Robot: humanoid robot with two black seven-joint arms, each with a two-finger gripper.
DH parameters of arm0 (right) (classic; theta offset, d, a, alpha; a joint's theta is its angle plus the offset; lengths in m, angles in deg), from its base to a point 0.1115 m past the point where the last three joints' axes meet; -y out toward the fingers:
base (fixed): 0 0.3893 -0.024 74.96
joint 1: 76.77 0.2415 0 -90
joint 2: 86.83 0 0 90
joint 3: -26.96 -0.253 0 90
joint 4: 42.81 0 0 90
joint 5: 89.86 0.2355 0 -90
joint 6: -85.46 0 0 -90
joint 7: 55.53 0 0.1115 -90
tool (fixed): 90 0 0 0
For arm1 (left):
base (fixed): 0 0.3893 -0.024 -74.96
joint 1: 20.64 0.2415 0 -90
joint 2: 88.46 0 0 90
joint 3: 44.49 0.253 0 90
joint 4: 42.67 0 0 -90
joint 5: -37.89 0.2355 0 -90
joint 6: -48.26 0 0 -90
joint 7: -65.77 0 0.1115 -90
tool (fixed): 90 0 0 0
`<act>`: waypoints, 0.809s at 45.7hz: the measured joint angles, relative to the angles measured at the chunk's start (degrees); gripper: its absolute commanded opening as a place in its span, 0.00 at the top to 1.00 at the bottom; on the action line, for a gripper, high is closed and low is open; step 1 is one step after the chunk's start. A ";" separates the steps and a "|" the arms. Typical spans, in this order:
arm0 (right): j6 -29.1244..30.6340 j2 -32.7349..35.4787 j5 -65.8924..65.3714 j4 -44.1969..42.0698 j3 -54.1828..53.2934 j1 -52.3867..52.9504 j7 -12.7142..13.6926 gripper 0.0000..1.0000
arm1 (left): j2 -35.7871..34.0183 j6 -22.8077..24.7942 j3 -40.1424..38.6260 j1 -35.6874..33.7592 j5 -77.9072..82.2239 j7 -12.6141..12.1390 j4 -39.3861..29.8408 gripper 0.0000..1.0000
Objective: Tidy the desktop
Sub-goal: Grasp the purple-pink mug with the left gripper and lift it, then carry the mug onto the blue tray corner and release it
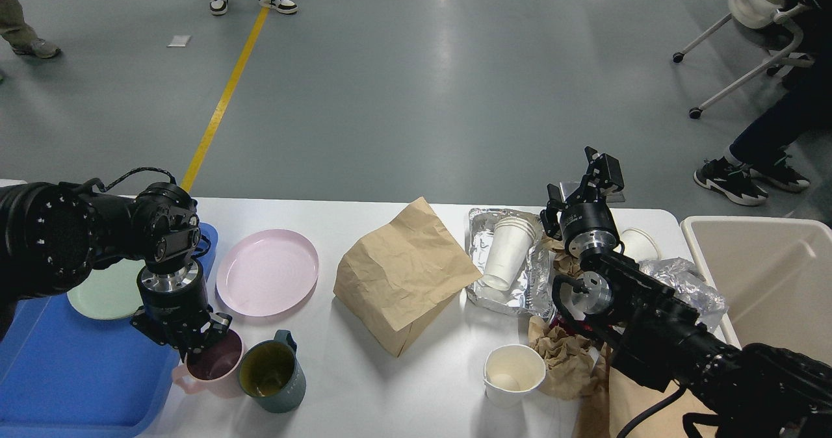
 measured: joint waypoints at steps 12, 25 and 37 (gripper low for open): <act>0.00 0.00 0.00 0.00 0.00 0.00 0.00 0.00 | -0.78 -0.01 -0.75 -2.93 -0.28 0.08 -0.04 1.00; 0.00 0.00 0.00 0.00 0.03 0.00 0.00 0.00 | -3.80 -0.01 -0.98 -11.33 -0.27 0.19 -2.49 1.00; 0.00 0.00 0.00 0.00 0.01 0.00 0.00 0.00 | -13.27 -0.01 -0.76 -22.40 0.09 -0.11 -7.84 1.00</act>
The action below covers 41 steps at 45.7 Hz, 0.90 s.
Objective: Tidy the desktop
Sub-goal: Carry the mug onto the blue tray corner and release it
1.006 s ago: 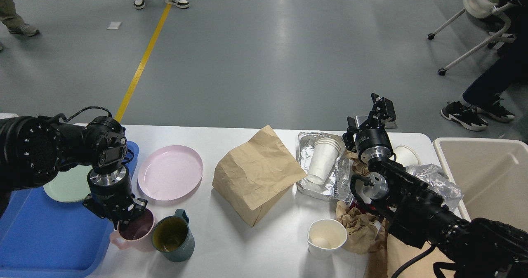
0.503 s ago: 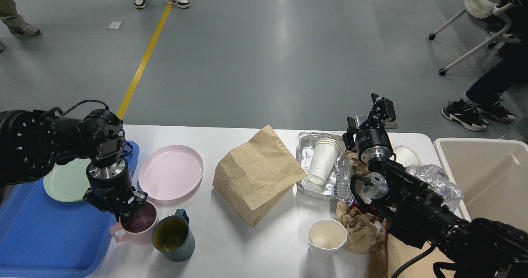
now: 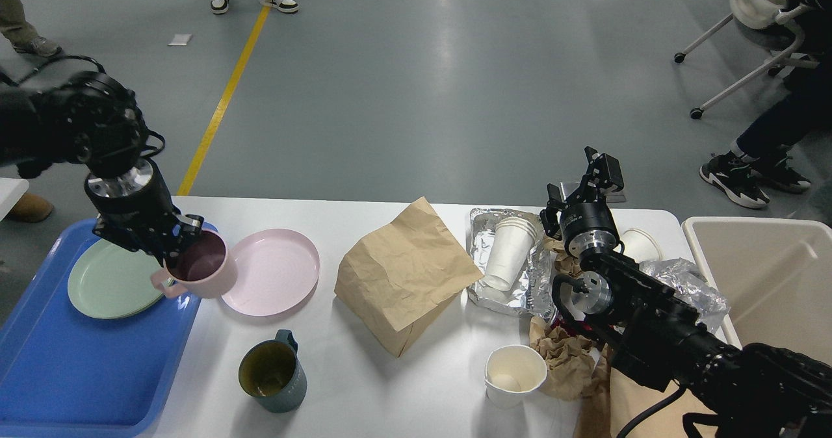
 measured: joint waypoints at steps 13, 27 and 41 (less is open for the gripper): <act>0.00 0.00 0.00 0.00 0.00 0.00 0.00 0.00 | -6.86 0.00 1.68 -2.26 0.24 -0.85 -0.97 1.00; 0.00 0.00 0.00 0.00 -0.02 0.00 0.00 0.00 | -15.42 0.01 -2.91 15.66 -0.27 -0.69 12.00 1.00; 0.00 0.00 0.00 0.00 0.02 0.00 0.00 0.00 | -18.58 0.00 -5.04 26.69 -0.63 -0.06 20.04 1.00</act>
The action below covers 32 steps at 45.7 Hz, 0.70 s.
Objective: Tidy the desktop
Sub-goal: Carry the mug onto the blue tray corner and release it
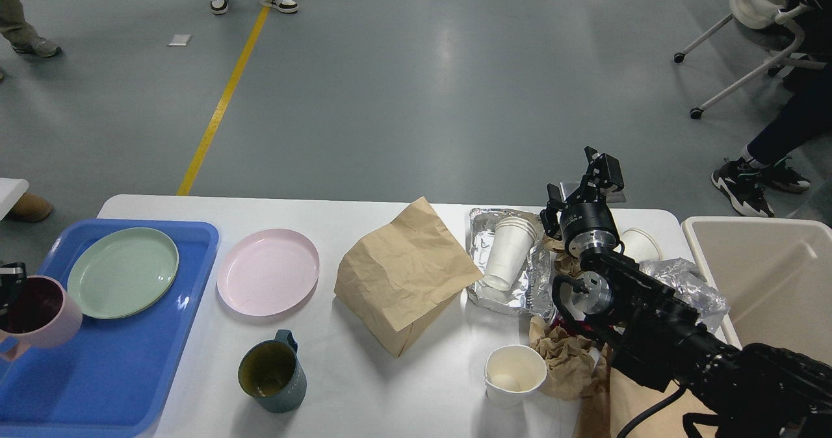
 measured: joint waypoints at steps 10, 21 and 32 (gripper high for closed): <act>0.00 0.00 0.00 0.00 -0.01 0.00 0.00 0.00 | 0.47 0.01 -4.17 10.23 -0.12 0.13 6.76 1.00; 0.00 0.00 0.00 0.00 -0.03 0.00 0.00 0.00 | 0.78 0.01 -6.76 13.63 -0.16 0.15 9.68 0.97; 0.00 0.00 0.00 0.00 -0.03 0.00 0.00 0.00 | 0.96 0.00 -7.02 13.74 -0.12 0.11 9.74 0.75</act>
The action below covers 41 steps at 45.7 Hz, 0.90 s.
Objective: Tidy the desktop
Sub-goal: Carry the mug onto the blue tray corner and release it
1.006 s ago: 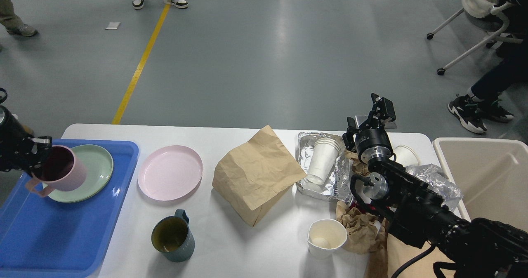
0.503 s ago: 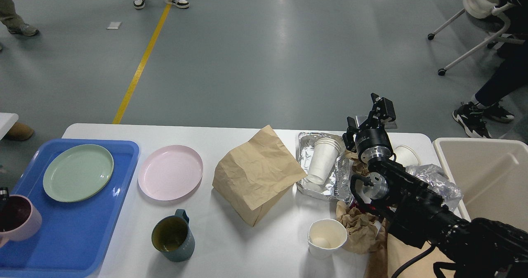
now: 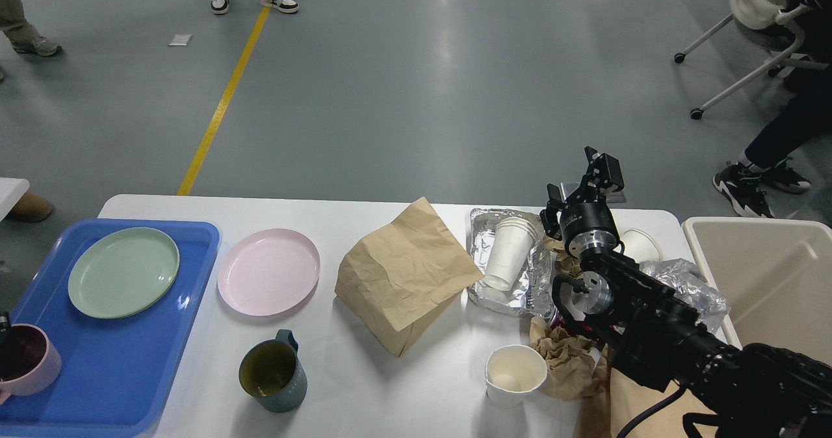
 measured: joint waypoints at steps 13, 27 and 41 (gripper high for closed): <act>0.00 0.00 0.00 0.00 0.01 0.00 0.00 0.00 | 0.56 0.00 0.10 0.00 0.08 -0.11 -0.02 0.51; 0.00 0.00 0.00 0.00 0.03 0.00 0.00 0.00 | 0.67 0.00 0.73 -2.07 0.06 0.05 -0.42 0.06; 0.00 0.00 0.00 0.00 0.01 0.00 0.00 0.00 | 3.61 0.00 2.67 -10.80 0.01 0.06 -1.33 0.04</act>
